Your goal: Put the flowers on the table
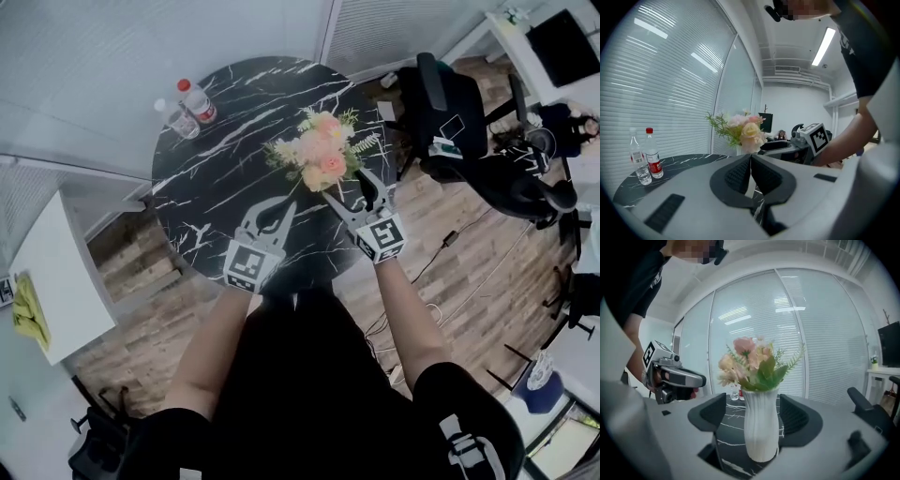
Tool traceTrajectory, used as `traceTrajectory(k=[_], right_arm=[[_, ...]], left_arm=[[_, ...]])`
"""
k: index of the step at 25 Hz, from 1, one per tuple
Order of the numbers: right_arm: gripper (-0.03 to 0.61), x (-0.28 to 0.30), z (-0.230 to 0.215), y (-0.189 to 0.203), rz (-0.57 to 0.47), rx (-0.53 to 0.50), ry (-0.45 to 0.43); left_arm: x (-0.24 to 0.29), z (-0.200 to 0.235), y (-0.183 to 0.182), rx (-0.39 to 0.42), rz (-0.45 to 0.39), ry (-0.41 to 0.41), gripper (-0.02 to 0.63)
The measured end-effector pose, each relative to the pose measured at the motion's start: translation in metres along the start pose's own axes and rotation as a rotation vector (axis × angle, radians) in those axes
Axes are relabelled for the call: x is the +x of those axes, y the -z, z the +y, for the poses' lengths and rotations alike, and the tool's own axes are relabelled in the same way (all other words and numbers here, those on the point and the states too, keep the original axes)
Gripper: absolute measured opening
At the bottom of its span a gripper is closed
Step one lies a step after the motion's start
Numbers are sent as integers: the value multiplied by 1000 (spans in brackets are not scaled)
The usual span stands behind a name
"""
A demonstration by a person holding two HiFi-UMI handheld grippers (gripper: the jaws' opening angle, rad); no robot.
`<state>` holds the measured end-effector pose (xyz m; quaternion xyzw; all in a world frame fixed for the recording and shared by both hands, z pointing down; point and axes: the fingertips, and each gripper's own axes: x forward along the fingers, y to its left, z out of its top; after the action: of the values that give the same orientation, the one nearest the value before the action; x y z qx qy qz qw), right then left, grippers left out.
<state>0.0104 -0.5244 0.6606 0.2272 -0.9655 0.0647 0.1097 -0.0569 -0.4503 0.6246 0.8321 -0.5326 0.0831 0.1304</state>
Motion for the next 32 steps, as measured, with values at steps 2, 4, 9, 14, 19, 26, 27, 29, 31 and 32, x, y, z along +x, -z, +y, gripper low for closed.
traceTrajectory(k=[2, 4, 9, 14, 19, 26, 27, 29, 31, 32], right_arm=[[340, -16, 12, -6, 23, 6, 4], [339, -32, 30, -15, 40, 17, -4], [285, -70, 79, -58, -14, 59, -10], [49, -102, 126, -108, -122, 87, -13], [20, -119, 167, -148, -148, 67, -36], [20, -133, 198, -180, -151, 31, -29], [20, -135, 200, -183, -155, 25, -25], [20, -136, 205, -187, -161, 16, -19], [20, -137, 209, -190, -165, 11, -13], [20, -137, 210, -191, -167, 8, -9]], left_arm=[[-12, -6, -6, 7, -5, 21, 14], [-26, -12, -9, 9, -5, 43, 14], [-63, -33, -43, 9, -39, 104, 14], [-104, -61, -79, 18, -80, 176, 12], [-136, -85, -109, 50, -118, 239, 12], [-162, -97, -139, 60, -155, 273, 12], [-165, -98, -141, 63, -157, 276, 12], [-169, -100, -146, 69, -162, 279, 12], [-172, -101, -149, 74, -169, 278, 12], [-173, -101, -151, 76, -172, 279, 12]])
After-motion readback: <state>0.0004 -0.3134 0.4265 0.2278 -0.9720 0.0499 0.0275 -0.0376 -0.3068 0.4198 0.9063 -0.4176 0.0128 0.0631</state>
